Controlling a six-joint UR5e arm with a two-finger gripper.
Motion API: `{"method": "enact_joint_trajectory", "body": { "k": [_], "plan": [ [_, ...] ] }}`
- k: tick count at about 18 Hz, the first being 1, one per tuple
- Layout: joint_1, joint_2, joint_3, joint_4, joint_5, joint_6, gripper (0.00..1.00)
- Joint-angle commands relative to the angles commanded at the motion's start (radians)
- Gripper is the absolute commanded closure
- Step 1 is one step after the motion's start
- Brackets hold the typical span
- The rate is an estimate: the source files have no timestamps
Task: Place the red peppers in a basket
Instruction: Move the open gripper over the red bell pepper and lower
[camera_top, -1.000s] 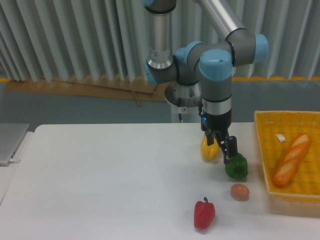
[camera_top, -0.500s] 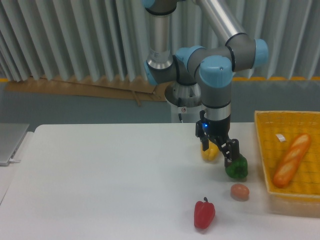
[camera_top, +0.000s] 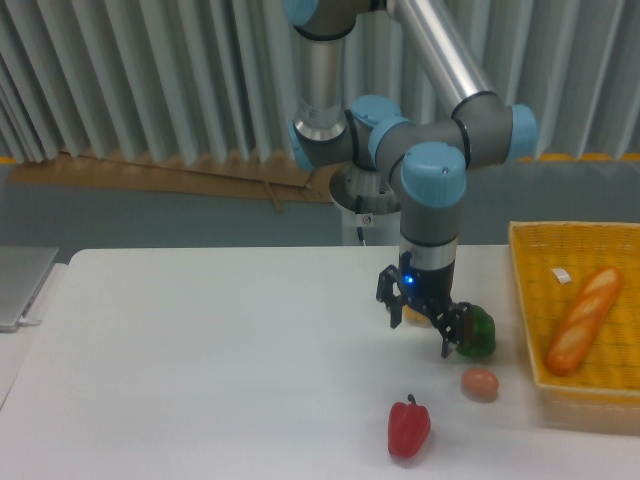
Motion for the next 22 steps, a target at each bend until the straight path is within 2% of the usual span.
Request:
{"method": "enact_joint_trajectory", "body": {
  "k": [3,10,18,22],
  "plan": [
    [0.0,-0.025,0.006,0.003,-0.006,-0.015,0.0],
    [-0.02,-0.083,0.008,0.067,-0.026,-0.031,0.0],
    [-0.034,-0.124,0.057,0.071,-0.025,-0.02,0.0],
    [-0.034,-0.144,0.072,0.095,-0.02,-0.02,0.0]
  ]
}}
